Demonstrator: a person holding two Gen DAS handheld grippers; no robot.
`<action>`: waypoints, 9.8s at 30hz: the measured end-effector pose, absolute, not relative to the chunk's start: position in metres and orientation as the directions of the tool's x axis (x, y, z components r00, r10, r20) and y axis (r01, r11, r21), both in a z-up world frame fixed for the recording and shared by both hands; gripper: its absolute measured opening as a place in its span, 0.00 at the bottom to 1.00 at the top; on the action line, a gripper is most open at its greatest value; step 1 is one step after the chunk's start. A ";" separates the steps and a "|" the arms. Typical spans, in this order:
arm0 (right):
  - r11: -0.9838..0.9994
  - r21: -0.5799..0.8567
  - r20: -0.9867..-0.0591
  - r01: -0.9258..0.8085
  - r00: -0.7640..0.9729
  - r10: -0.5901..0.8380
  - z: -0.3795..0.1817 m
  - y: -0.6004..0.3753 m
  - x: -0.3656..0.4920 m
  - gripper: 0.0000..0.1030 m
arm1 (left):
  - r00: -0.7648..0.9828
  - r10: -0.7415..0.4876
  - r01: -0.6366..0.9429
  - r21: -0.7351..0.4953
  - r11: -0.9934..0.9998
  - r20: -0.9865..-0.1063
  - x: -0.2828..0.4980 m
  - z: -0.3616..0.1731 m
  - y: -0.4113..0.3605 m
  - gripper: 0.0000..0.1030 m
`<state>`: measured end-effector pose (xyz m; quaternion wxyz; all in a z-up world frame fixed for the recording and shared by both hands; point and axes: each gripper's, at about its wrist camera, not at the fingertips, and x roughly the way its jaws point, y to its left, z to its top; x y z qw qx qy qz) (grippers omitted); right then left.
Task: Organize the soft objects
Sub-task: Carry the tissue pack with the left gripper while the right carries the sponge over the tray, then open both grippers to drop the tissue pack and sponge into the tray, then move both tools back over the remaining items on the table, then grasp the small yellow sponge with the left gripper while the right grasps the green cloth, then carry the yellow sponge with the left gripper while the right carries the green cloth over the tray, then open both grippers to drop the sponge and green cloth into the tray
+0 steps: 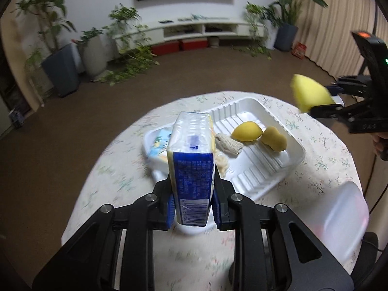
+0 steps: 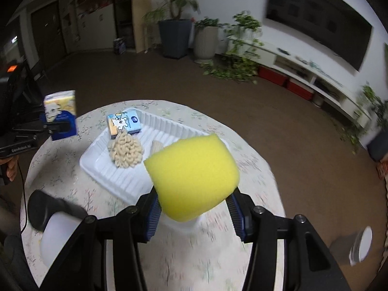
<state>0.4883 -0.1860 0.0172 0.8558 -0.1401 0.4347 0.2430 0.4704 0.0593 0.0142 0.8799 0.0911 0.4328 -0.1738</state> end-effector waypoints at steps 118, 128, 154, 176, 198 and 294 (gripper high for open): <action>0.861 0.233 -0.714 -0.451 0.522 0.466 -0.067 -0.150 0.212 1.00 | 0.622 -0.219 0.229 -0.093 0.969 -0.752 0.178 -0.075 0.033 1.00; 0.867 0.244 -0.768 -0.435 0.460 0.446 -0.087 -0.139 0.240 1.00 | 0.572 -0.167 0.162 -0.089 0.983 -0.803 0.209 -0.093 0.034 1.00; 0.825 0.347 -0.762 -0.447 0.379 0.526 -0.097 -0.143 0.226 0.39 | 0.568 -0.200 0.120 -0.160 0.980 -0.799 0.204 -0.096 0.046 0.50; 0.862 0.273 -0.740 -0.428 0.479 0.472 -0.044 -0.195 0.150 0.36 | 0.629 -0.191 0.177 -0.101 0.979 -0.753 0.145 -0.051 0.044 0.41; 0.900 0.139 -0.684 -0.412 0.618 0.389 0.058 -0.256 0.196 0.36 | 0.723 -0.180 0.237 -0.005 0.972 -0.667 0.201 0.064 0.068 0.41; 0.936 0.126 -0.591 -0.329 0.732 0.337 0.063 -0.219 0.301 1.00 | 0.780 -0.080 0.090 -0.016 0.996 -0.621 0.288 0.059 0.052 1.00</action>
